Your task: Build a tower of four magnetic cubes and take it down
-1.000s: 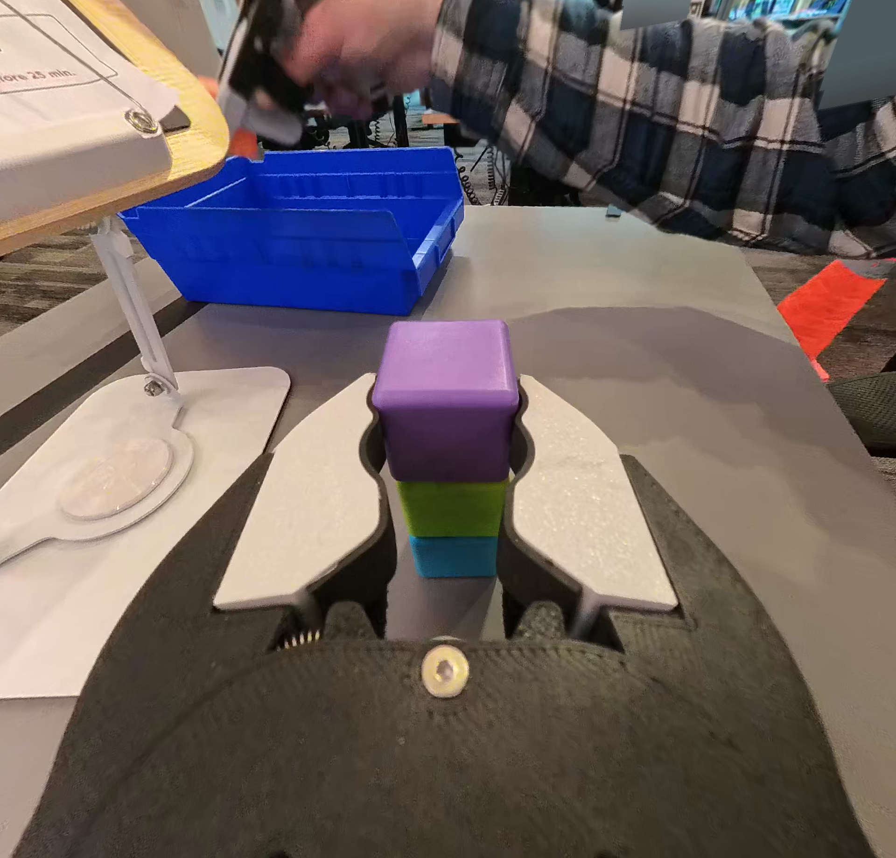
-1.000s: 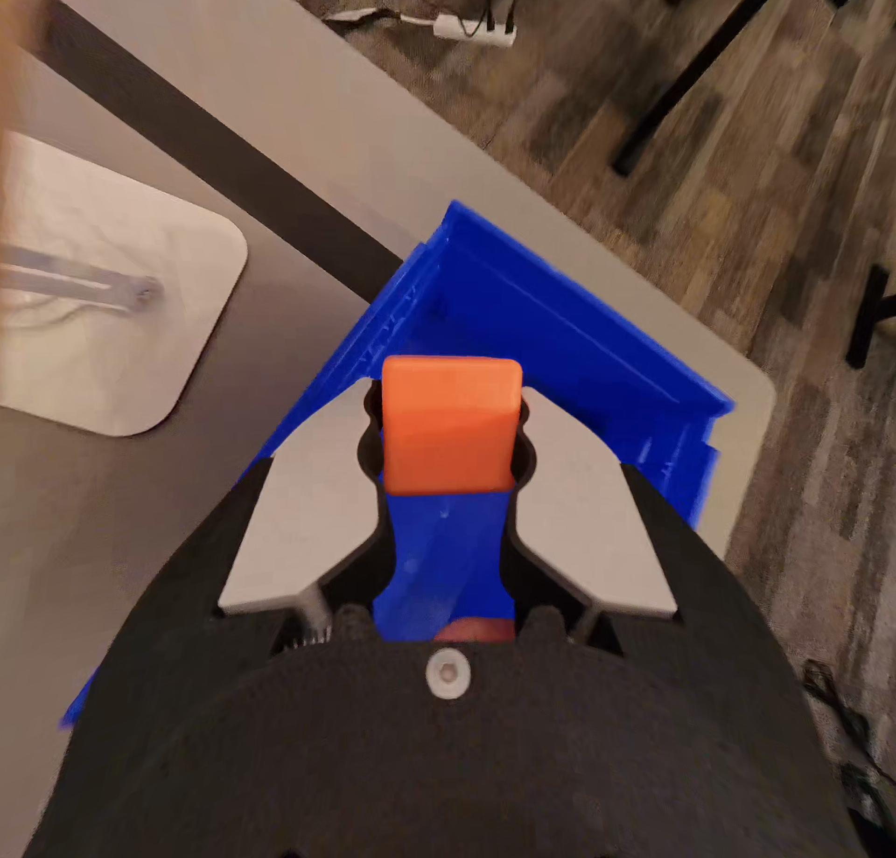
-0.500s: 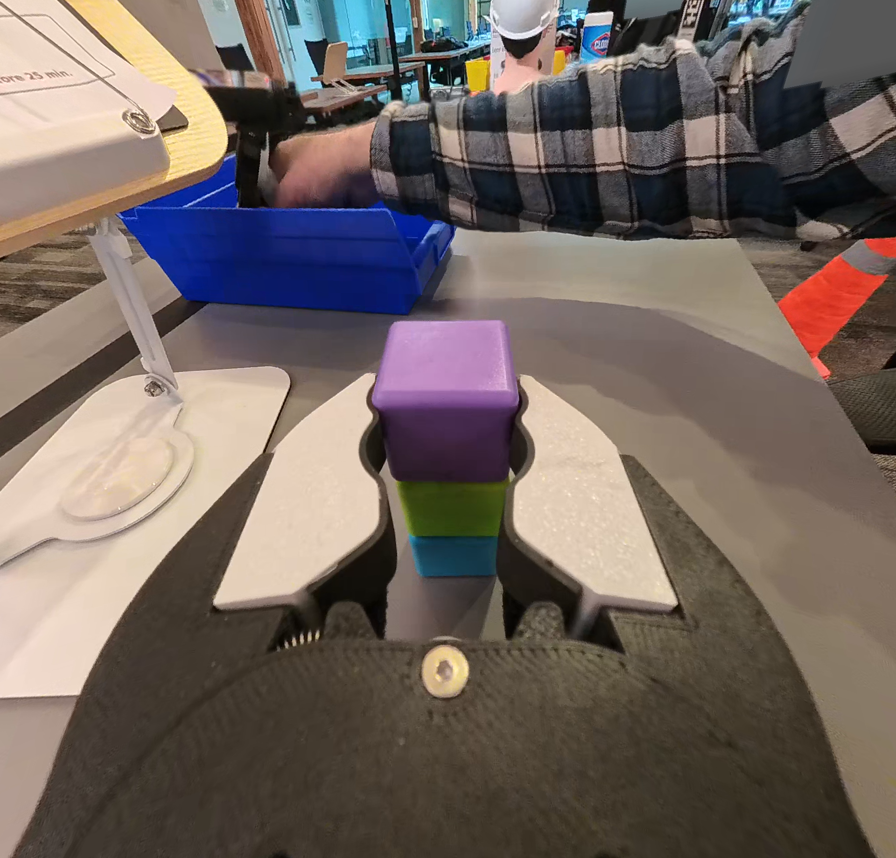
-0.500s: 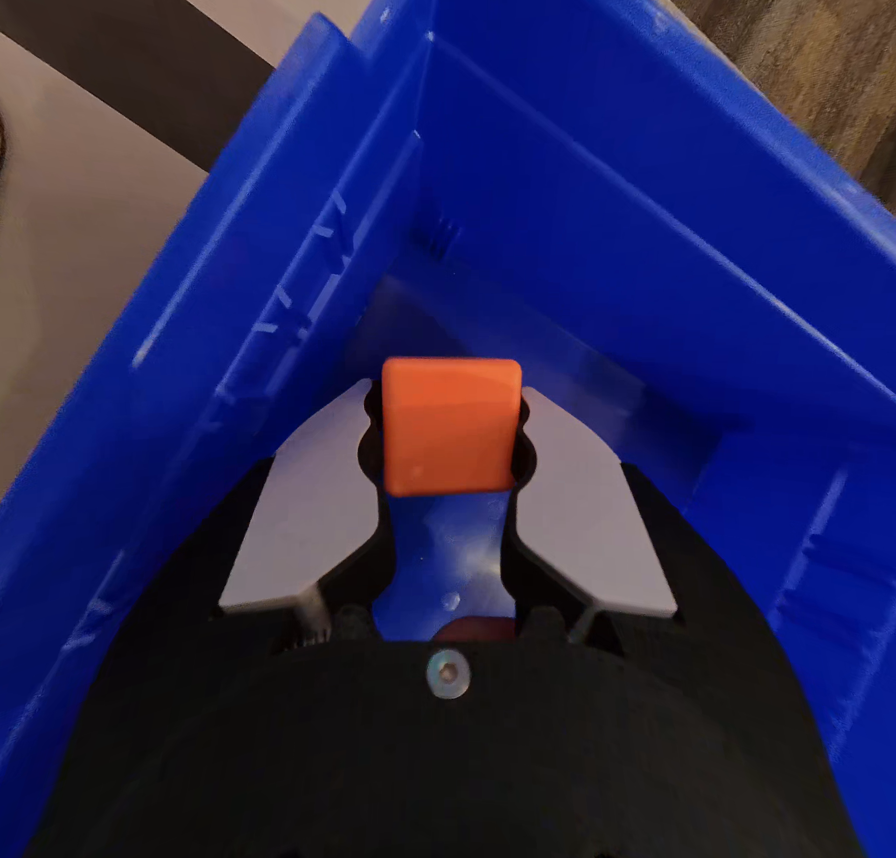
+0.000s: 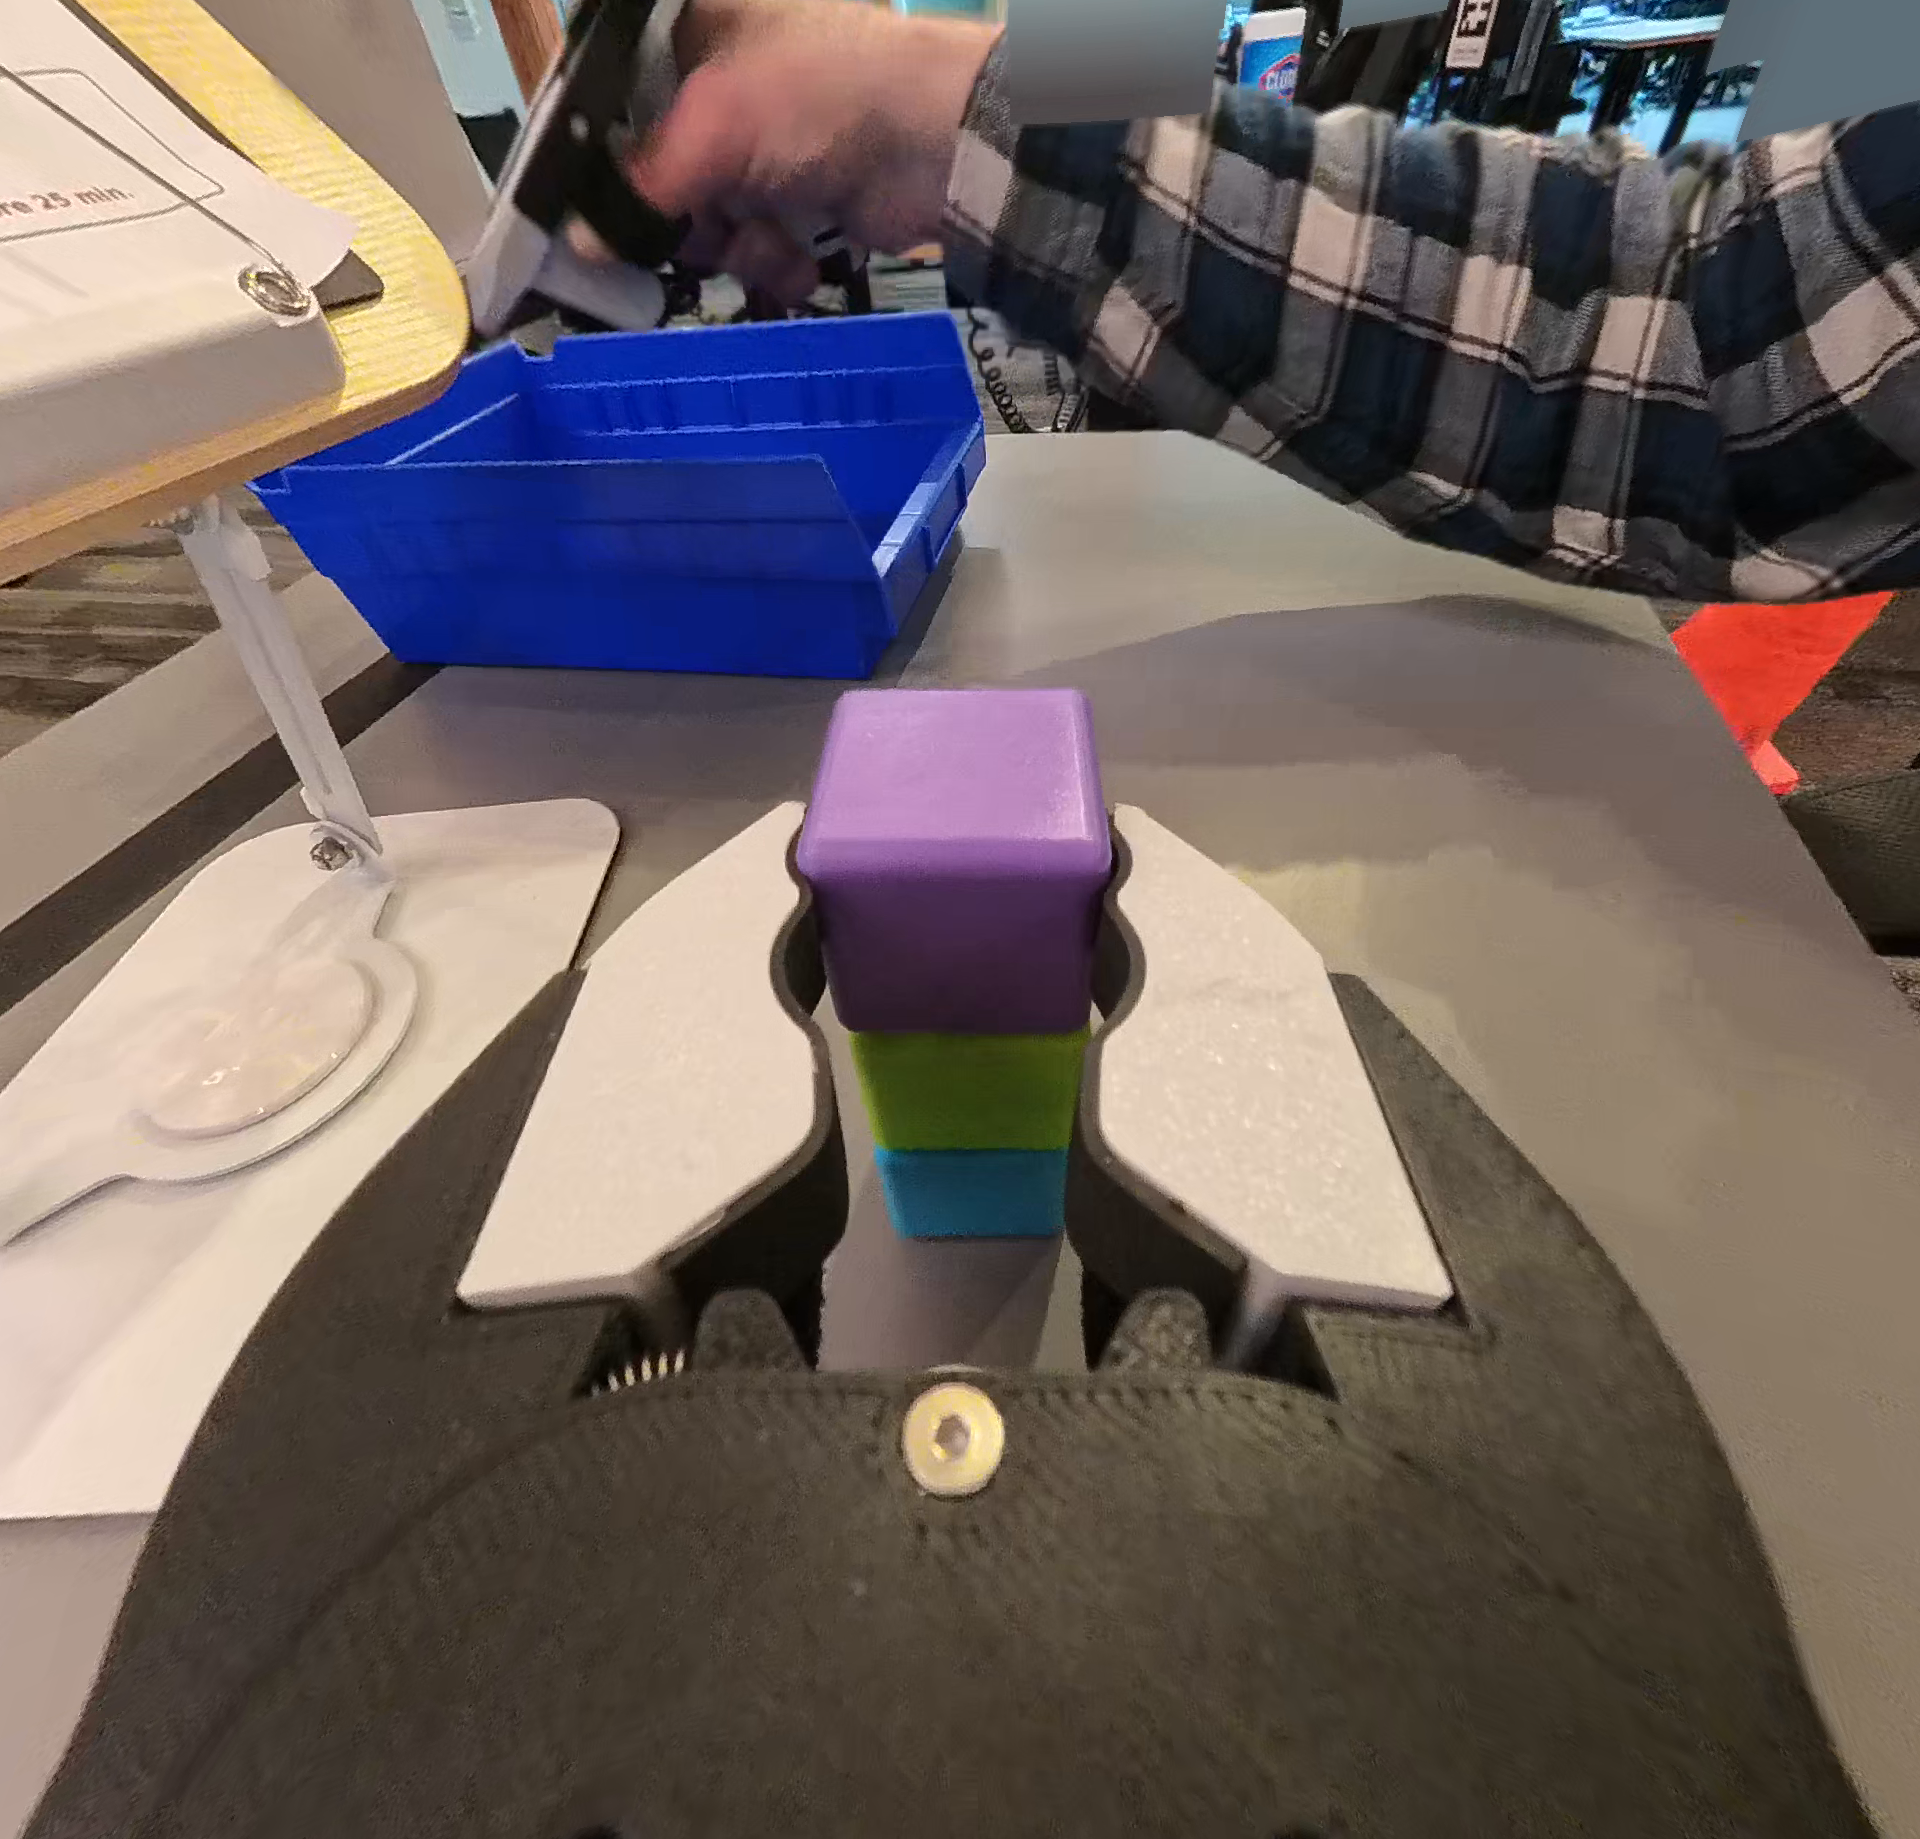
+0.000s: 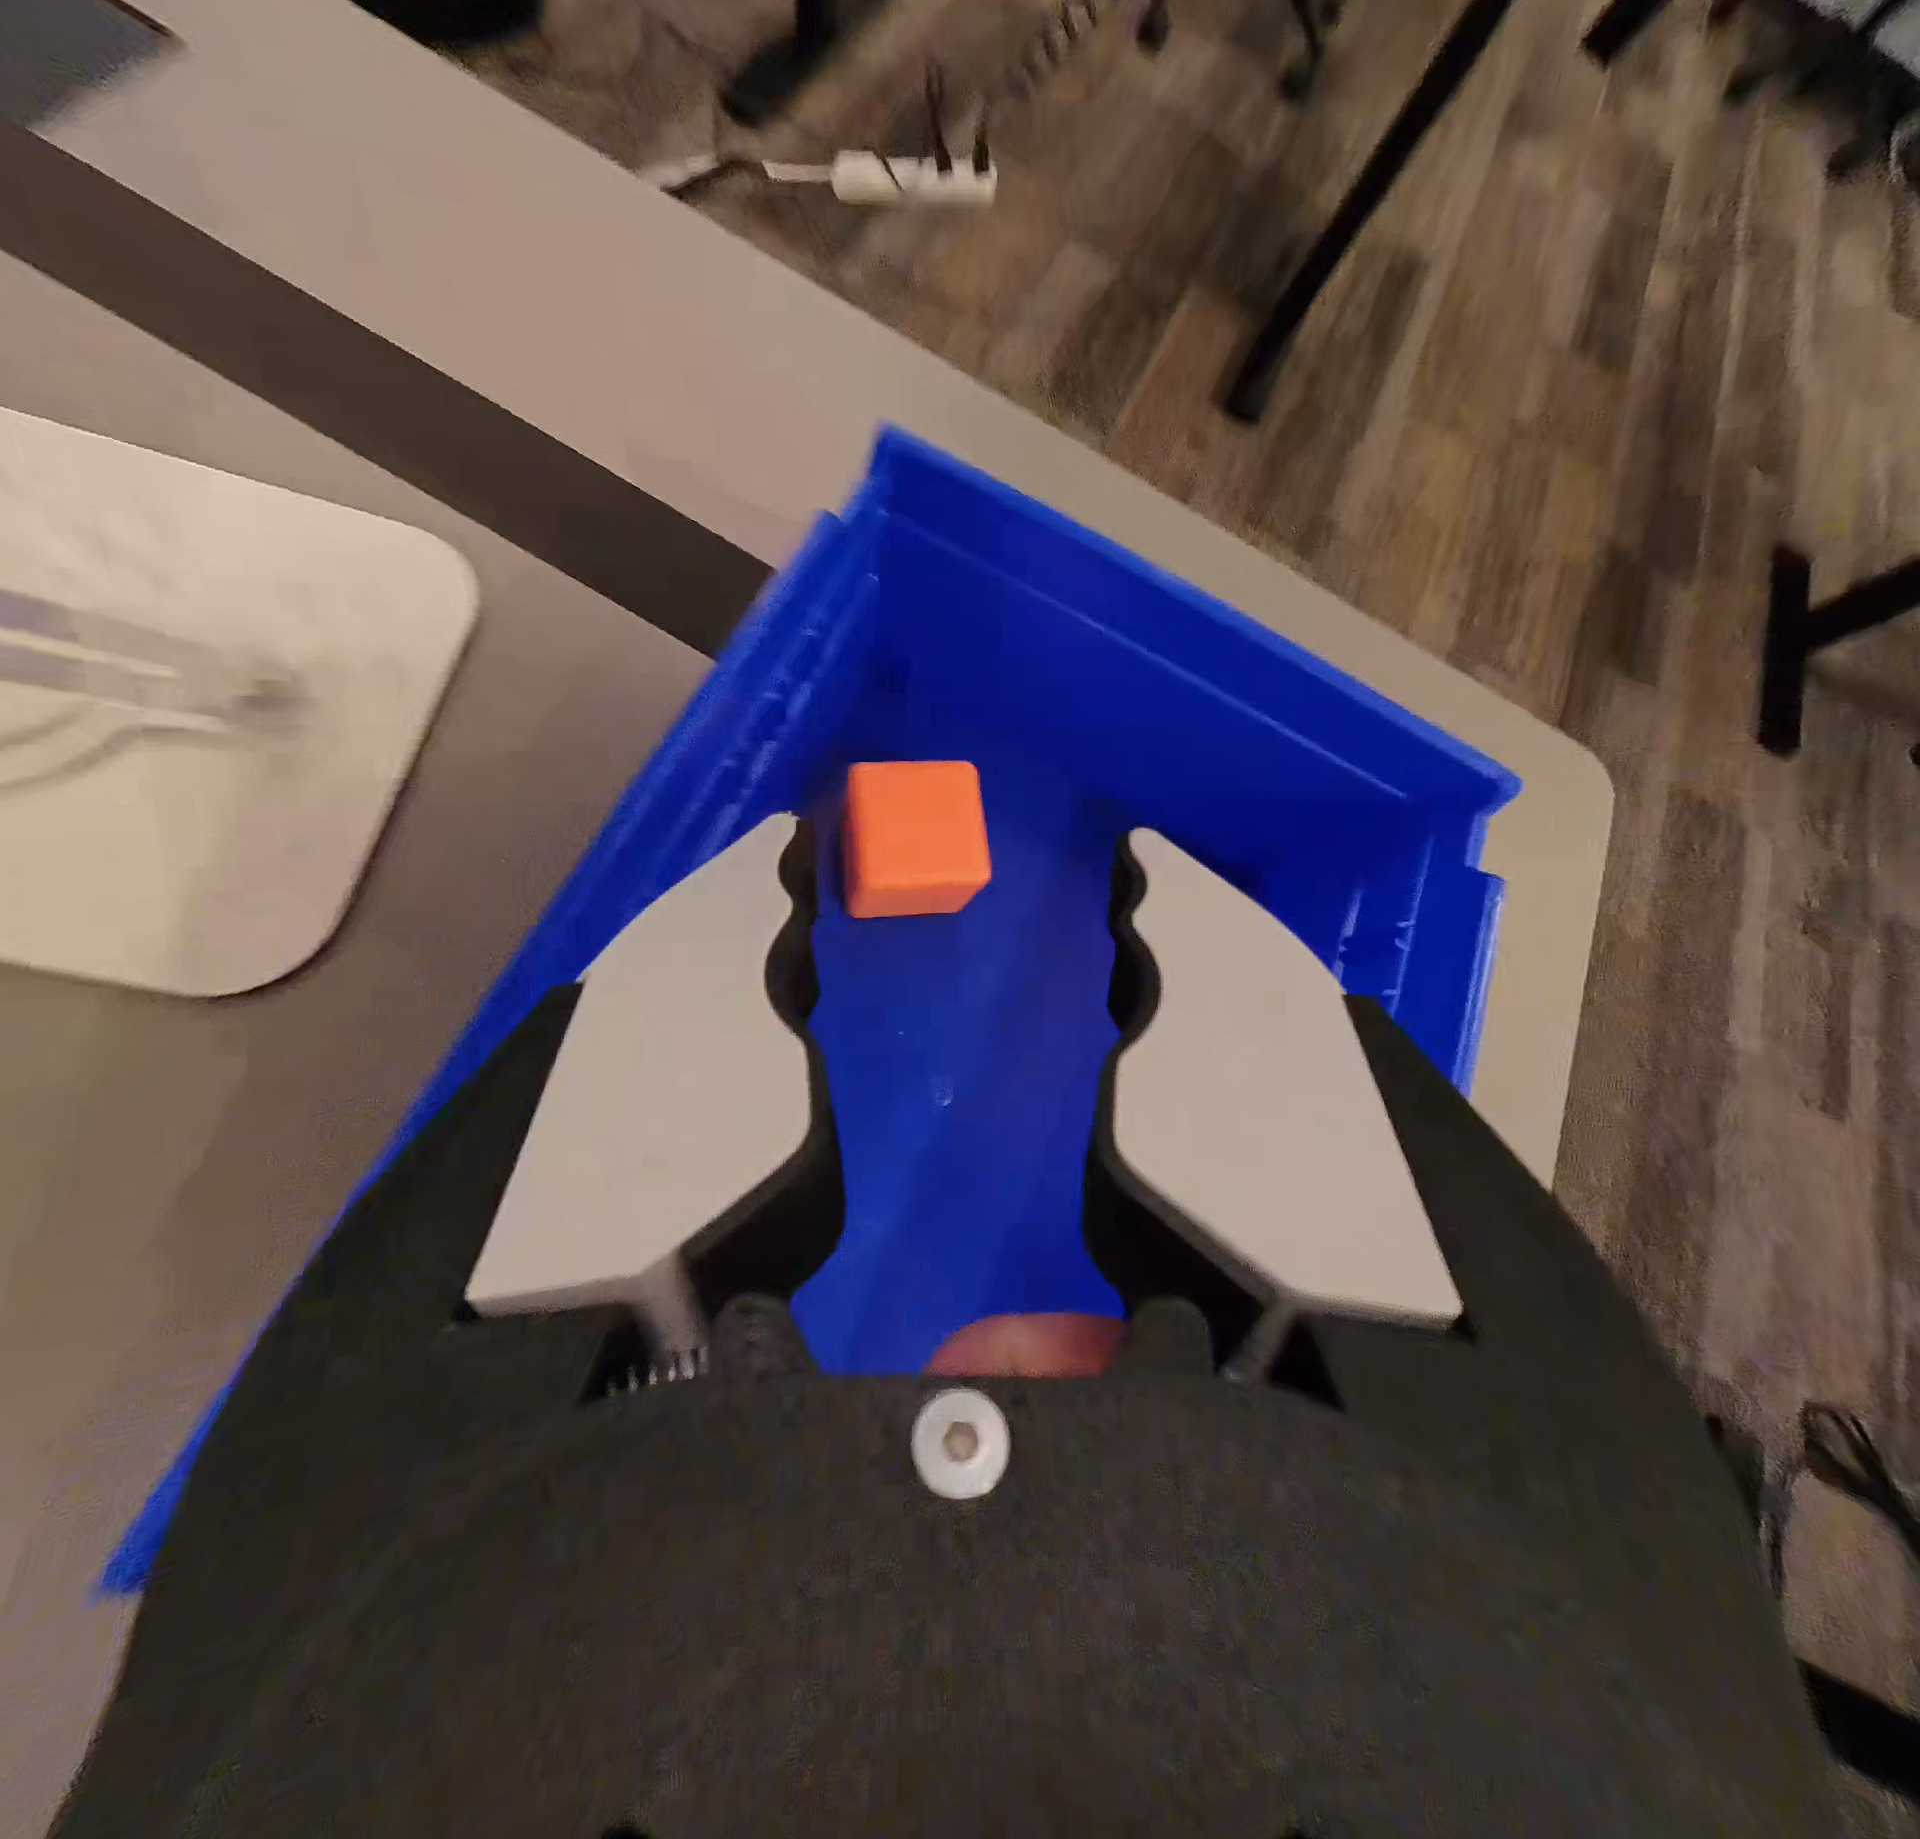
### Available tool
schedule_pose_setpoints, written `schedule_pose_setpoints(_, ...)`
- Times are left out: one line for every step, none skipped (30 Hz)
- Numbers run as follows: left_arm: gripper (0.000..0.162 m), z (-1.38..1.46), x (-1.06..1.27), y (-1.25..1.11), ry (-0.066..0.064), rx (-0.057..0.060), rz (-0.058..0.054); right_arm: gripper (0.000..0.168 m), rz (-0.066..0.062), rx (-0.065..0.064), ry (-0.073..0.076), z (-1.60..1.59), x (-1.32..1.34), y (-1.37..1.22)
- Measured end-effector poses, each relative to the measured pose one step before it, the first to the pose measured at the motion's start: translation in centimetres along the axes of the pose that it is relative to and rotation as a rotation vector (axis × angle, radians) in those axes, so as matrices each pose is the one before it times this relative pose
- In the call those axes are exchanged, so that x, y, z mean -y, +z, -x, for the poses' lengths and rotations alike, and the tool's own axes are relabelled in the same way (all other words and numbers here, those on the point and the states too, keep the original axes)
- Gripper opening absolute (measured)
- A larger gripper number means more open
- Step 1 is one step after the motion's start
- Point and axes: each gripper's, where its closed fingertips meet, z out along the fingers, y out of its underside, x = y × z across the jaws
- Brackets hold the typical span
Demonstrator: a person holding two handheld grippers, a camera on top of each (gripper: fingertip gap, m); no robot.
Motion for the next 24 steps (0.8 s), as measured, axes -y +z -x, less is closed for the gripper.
schedule_pose_setpoints(0.049,-0.143,-0.016,0.09,-0.0011,-0.0065,0.0008,0.054,-0.028,-0.0003,-0.0166,0.559,0.465,-1.171)
schedule_pose_setpoints(0.049,-0.098,0.071,0.089,-0.0044,-0.0019,-0.005,0.052,-0.0236,0.0034,-0.0163,0.65,0.436,-1.024)
schedule_pose_setpoints(0.049,-0.038,0.02,0.094,0.0012,0.0032,-0.0011,0.051,-0.0216,0.0082,-0.0134,0.73,0.446,-0.894)
schedule_pose_setpoints(0.049,-0.023,0.038,0.042,0.005,0.0052,-0.0032,0.05,-0.0199,0.0056,-0.0111,0.683,0.445,-0.771)
schedule_pose_setpoints(0.051,-0.124,0.019,-0.022,0.0065,-0.004,0.0016,0.05,-0.0192,0.0018,-0.0093,0.575,0.436,-0.694)
schedule_pose_setpoints(0.054,-0.047,0.047,-0.113,0.0039,-0.0029,0.0022,0.05,-0.0224,0.0031,-0.0061,0.543,0.496,-0.653)
schedule_pose_setpoints(0.058,0.139,0.167,-0.189,0.0002,0.0066,-0.0059,0.05,-0.0236,0.0042,-0.0024,0.52,0.517,-0.629)
schedule_pose_setpoints(0.061,0.088,0.068,-0.199,-0.0044,-0.0014,-0.0009,0.05,-0.0207,0.0018,-0.0037,0.438,0.477,-0.57)
schedule_pose_setpoints(0.063,-0.023,-0.143,-0.137,-0.0076,-0.0103,0.0095,0.05,-0.0175,0.0009,-0.0061,0.39,0.442,-0.509)
schedule_pose_setpoints(0.067,0.02,-0.34,-0.017,-0.0075,-0.0061,0.0212,0.05,-0.0164,0.0048,-0.0052,0.412,0.429,-0.491)
schedule_pose_setpoints(0.068,0.005,-0.331,0.047,0.0045,0.0009,0.0198,0.05,-0.0176,0.0051,-0.005,0.399,0.437,-0.457)
schedule_pose_setpoints(0.07,-0.182,-0.292,0.099,0.0068,-0.008,0.0176,0.049,-0.0133,0.0,-0.0076,0.299,0.354,-0.407)
schedule_pose_setpoints(0.072,-0.258,-0.331,0.141,-0.0019,-0.0154,0.0201,0.049,-0.0086,-0.002,-0.0103,0.267,0.276,-0.338)
schedule_pose_setpoints(0.072,-0.012,-0.401,0.201,-0.0021,-0.0002,0.0225,0.049,-0.0071,0.0005,-0.0079,0.279,0.222,-0.261)
schedule_pose_setpoints(0.073,-0.029,-0.502,0.265,0.0021,-0.001,0.0271,0.049,-0.0085,0.0037,-0.005,0.32,0.218,-0.218)
schedule_pose_setpoints(0.073,-0.051,-0.468,0.264,0.0009,-0.0032,0.0226,0.048,-0.0076,0.008,-0.0055,0.384,0.211,-0.158)
schedule_pose_setpoints(0.073,0.107,-0.422,0.257,-0.0002,0.0075,0.0183,0.048,-0.0012,0.0102,-0.0076,0.405,0.136,-0.069)
schedule_pose_setpoints(0.072,0.143,-0.445,0.252,-0.0018,0.0076,0.0206,0.048,0.0016,0.0086,-0.0106,0.399,0.138,-0.016)
schedule_pose_setpoints(0.071,0.049,-0.374,0.204,-0.0021,0.0004,0.0175,0.048,-0.0003,0.0107,-0.0124,0.46,0.155,-0.039)
schedule_pose_setpoints(0.066,0.134,-0.267,0.11,0.0004,0.0067,0.0117,0.048,-0.0014,0.0195,-0.0141,0.633,0.185,-0.037)
schedule_pose_setpoints(0.059,0.275,-0.217,0.07,0.0022,0.0174,0.0096,0.048,0.0022,0.0289,-0.016,0.83,0.159,-0.027)
schedule_pose_setpoints(0.056,-0.026,-0.201,0.051,0.0038,-0.0039,0.0085,0.048,0.0035,0.0427,-0.0207,1.103,0.16,-0.014)
schedule_pose_setpoints(0.054,-0.03,0.026,0.003,-0.0031,-0.0057,-0.0044,0.05,-0.0041,0.0574,-0.0267,1.412,0.3,-0.052)
schedule_pose_setpoints(0.052,0.09,-0.037,0.016,-0.0075,0.0003,-0.0003,0.051,-0.0129,0.0719,-0.0299,1.718,0.469,-0.078)
